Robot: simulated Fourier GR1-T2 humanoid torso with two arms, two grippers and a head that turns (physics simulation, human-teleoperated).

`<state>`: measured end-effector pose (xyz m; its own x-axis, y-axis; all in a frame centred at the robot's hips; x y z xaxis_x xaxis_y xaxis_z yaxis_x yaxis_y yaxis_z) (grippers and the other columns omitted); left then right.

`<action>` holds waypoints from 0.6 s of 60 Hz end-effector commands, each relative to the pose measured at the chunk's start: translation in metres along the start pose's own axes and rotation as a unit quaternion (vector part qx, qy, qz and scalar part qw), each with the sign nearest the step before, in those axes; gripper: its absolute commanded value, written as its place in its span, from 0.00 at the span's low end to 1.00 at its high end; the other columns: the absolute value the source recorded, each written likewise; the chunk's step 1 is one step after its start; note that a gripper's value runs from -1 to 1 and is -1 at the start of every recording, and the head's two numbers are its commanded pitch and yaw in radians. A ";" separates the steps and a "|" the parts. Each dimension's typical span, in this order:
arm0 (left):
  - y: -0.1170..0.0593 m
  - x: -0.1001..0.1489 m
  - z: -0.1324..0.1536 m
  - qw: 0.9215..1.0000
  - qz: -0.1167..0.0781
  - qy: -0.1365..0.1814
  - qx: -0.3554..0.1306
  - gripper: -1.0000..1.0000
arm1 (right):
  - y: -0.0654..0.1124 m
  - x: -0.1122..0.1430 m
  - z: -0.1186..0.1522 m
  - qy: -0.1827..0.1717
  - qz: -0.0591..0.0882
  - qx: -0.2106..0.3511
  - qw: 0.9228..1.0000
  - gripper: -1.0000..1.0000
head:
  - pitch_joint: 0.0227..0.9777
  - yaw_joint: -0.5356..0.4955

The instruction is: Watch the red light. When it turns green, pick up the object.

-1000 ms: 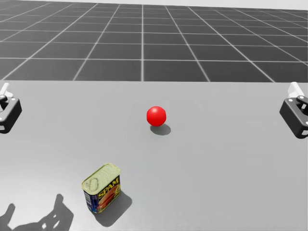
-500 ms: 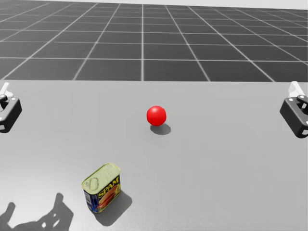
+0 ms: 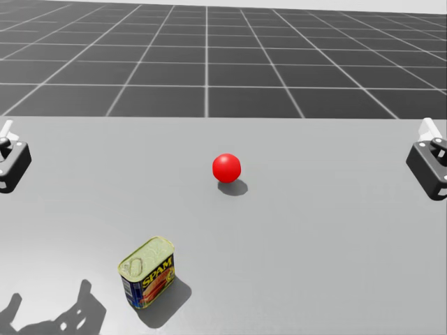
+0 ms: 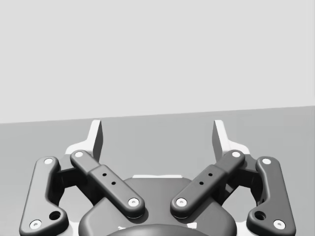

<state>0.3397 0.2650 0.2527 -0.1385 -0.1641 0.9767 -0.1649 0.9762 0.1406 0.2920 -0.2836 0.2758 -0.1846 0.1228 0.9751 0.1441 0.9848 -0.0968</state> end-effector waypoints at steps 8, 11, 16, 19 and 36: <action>0.000 0.000 0.000 1.000 -0.001 0.000 0.000 0.00 | -0.001 0.000 0.000 -0.001 0.001 -0.001 1.000 0.00 | 0.59 0.47; 0.000 0.000 0.000 1.000 -0.001 0.000 0.000 0.00 | -0.001 0.000 0.000 -0.001 0.001 -0.001 1.000 0.00 | 0.60 0.47; -0.001 0.000 0.000 1.000 -0.002 -0.001 0.000 0.00 | -0.001 0.000 -0.001 -0.001 0.001 -0.001 1.000 0.00 | 0.60 0.47; -0.001 0.000 0.000 1.000 -0.002 -0.001 0.000 0.00 | -0.001 0.000 -0.001 -0.001 0.001 -0.001 1.000 0.00 | 0.60 0.47; -0.001 -0.001 0.000 1.000 -0.003 0.002 -0.002 0.00 | 0.000 0.000 0.000 0.000 0.002 0.001 1.000 0.00 | 0.69 0.51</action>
<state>0.3402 0.2646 0.2525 -0.1369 -0.1684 0.9762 -0.1637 0.9757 0.1454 0.2923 -0.2842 0.2760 -0.1851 0.1251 0.9747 0.1448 0.9845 -0.0989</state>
